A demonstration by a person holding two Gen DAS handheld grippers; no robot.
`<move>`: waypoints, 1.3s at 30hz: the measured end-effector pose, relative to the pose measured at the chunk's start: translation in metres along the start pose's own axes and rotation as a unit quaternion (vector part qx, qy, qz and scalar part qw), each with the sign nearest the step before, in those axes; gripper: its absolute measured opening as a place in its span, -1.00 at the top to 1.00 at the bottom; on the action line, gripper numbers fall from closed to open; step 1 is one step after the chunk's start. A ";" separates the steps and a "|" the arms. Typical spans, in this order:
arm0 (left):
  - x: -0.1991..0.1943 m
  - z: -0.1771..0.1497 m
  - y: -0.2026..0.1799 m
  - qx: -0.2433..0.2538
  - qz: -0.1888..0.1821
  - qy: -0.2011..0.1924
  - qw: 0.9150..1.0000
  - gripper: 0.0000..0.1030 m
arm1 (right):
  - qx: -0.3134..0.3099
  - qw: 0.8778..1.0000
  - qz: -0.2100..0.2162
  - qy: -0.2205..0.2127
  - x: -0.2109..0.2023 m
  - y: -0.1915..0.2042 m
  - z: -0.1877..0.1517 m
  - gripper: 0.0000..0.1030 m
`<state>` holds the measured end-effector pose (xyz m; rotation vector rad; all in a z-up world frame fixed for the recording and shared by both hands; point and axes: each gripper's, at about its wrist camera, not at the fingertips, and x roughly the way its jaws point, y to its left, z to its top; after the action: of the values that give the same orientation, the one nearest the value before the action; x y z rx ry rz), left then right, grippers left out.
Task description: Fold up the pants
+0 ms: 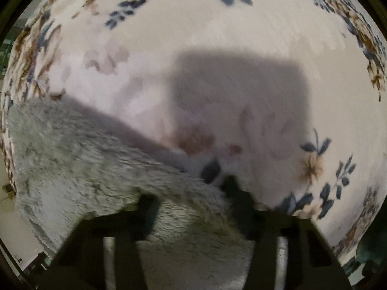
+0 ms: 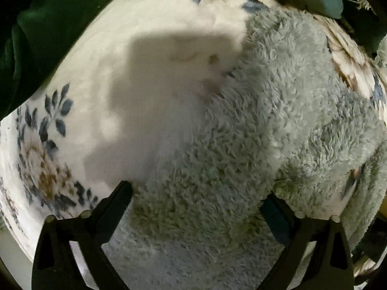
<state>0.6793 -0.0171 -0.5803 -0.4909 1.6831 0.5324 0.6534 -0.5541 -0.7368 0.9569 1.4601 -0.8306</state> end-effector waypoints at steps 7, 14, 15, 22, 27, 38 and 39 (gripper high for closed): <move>-0.059 -0.037 0.028 0.015 -0.037 -0.070 0.997 0.92 | -0.048 0.998 0.013 -0.026 -0.033 -0.009 -0.014 0.61; -0.154 -0.106 0.094 0.036 -0.125 -0.130 0.983 0.92 | -0.093 0.990 0.078 -0.067 -0.113 -0.058 -0.053 0.67; -0.175 -0.127 0.112 0.039 -0.139 -0.141 0.980 0.92 | -0.097 0.989 0.084 -0.069 -0.129 -0.064 -0.058 0.67; -0.143 -0.217 0.200 0.060 -0.160 -0.157 0.973 0.92 | -0.112 0.984 0.113 -0.085 -0.208 -0.178 -0.116 0.68; -0.086 -0.265 0.255 0.049 -0.138 -0.100 0.984 0.92 | -0.138 0.984 0.077 -0.083 -0.229 -0.278 -0.162 0.68; -0.004 -0.301 0.301 -0.011 -0.167 -0.052 0.985 0.83 | -0.141 0.990 0.008 -0.007 -0.131 -0.351 -0.193 0.42; -0.013 -0.301 0.305 -0.014 -0.180 -0.056 0.982 0.82 | -0.139 0.990 0.015 -0.003 -0.133 -0.353 -0.195 0.21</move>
<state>0.2640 0.0496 -0.4985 -0.7535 1.4377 0.3118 0.2540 -0.5398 -0.5926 0.7624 1.5062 -0.5876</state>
